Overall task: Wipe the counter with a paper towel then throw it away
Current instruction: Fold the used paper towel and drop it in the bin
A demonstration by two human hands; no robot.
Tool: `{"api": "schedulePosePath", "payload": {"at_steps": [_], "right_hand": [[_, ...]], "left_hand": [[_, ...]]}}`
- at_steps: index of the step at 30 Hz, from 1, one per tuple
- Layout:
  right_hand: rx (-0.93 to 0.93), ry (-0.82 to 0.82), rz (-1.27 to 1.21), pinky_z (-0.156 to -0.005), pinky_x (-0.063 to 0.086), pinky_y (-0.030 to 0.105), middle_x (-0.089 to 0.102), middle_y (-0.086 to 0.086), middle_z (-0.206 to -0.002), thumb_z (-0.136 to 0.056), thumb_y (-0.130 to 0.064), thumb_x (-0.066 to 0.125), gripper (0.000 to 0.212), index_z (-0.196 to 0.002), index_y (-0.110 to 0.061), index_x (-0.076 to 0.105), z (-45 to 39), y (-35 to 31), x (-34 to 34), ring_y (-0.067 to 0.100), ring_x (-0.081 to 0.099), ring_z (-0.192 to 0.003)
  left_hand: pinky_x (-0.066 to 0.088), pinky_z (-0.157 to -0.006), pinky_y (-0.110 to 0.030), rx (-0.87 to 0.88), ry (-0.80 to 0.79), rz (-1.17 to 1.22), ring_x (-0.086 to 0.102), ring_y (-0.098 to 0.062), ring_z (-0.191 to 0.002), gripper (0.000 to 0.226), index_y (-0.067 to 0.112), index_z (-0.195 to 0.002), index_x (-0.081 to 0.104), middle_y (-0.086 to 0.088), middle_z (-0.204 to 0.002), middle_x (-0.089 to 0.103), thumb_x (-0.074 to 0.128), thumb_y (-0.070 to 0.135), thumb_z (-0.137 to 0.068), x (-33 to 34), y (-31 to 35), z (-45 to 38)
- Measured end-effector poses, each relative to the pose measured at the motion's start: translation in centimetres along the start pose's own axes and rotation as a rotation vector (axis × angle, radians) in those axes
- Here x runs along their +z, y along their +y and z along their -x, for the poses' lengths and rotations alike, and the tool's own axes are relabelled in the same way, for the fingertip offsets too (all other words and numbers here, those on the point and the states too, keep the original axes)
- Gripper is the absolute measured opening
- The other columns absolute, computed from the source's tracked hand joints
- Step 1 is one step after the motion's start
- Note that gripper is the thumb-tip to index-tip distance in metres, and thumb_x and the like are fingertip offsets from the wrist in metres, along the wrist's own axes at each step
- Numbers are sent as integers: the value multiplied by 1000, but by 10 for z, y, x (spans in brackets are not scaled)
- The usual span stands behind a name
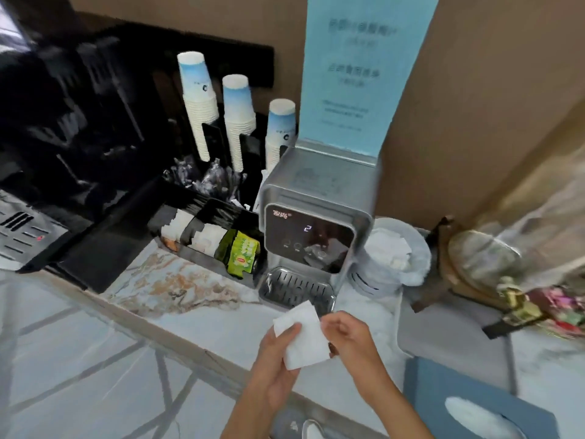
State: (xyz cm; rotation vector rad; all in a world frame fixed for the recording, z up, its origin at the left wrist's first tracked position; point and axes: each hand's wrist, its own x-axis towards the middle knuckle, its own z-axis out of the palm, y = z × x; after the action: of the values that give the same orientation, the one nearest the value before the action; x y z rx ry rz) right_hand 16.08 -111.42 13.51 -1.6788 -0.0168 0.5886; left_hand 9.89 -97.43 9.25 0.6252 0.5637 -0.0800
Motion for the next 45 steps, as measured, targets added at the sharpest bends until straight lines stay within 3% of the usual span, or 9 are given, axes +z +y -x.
{"api": "schedulePosePath", "payload": {"at_steps": [4, 12, 17, 23, 28, 34, 39, 43, 45], "right_hand": [[-34, 125, -61, -48, 42, 19, 60, 7, -67, -93, 1, 57, 12, -85, 4, 65, 7, 6, -42, 11, 51, -54], [-71, 242, -147, -48, 40, 25, 62, 3, -61, -91, 8, 54, 15, -83, 5, 66, 9, 15, -118, 15, 50, -52], [-88, 251, -123, -52, 45, 21, 65, -12, -63, -91, -5, 63, 11, -87, -11, 70, -1, 16, -147, 5, 55, -59], [-81, 224, -58, -60, 47, 22, 66, -11, -66, -88, -6, 66, 13, -77, -12, 68, -17, 14, -163, 7, 58, -65], [-76, 239, -25, -58, 46, 16, 64, -11, -65, -89, -7, 64, 15, -75, -10, 65, -29, 12, -164, 2, 56, -62], [-45, 275, -24, -51, 39, 17, 58, 0, -66, -91, -9, 60, 16, -75, -9, 60, -40, 10, -157, 4, 49, -55], [-67, 317, -34, -51, 39, 16, 57, -6, -59, -89, -5, 62, 18, -72, -13, 60, -44, 10, -153, 8, 50, -56], [-15, 319, -131, -51, 45, 17, 64, 6, -76, -91, -13, 65, 5, -93, -15, 61, -44, 4, -149, 14, 58, -65], [71, 290, -183, -52, 47, 23, 67, 9, -83, -90, -22, 68, 12, -97, -13, 63, -43, 0, -149, 18, 63, -69]], "left_hand": [[47, -96, -69, -49, -53, -100, 61, -51, -115, 50, -5, -129, 59, -34, -122, 66, 73, 4, -82, 44, -16, -12], [53, -49, -32, -113, 18, -188, 61, -37, -93, 44, -2, -131, 55, -26, -110, 64, 63, 12, -89, 115, -53, -32], [59, -78, -45, -134, 15, -203, 69, -38, -99, 43, -1, -126, 62, -27, -115, 71, 67, 9, -84, 135, -72, -39], [62, -70, -46, -169, -19, -254, 74, -39, -97, 39, 0, -118, 68, -28, -113, 73, 72, 11, -81, 144, -80, -44], [61, -77, -45, -196, -21, -335, 71, -37, -106, 40, 4, -122, 67, -24, -119, 72, 72, 14, -84, 145, -73, -54], [61, -72, -39, -224, -29, -372, 74, -30, -100, 27, 10, -116, 72, -19, -115, 75, 70, 12, -89, 144, -64, -62], [61, -60, -33, -237, 9, -407, 78, -24, -86, 14, 16, -99, 78, -14, -101, 80, 70, 9, -89, 143, -59, -65], [62, -69, -39, -211, -7, -421, 76, -29, -95, 17, 13, -104, 78, -18, -109, 78, 67, 10, -92, 145, -56, -68], [63, -77, -41, -197, -3, -427, 75, -32, -100, 21, 9, -112, 74, -20, -111, 77, 66, 10, -92, 146, -54, -70]]}}
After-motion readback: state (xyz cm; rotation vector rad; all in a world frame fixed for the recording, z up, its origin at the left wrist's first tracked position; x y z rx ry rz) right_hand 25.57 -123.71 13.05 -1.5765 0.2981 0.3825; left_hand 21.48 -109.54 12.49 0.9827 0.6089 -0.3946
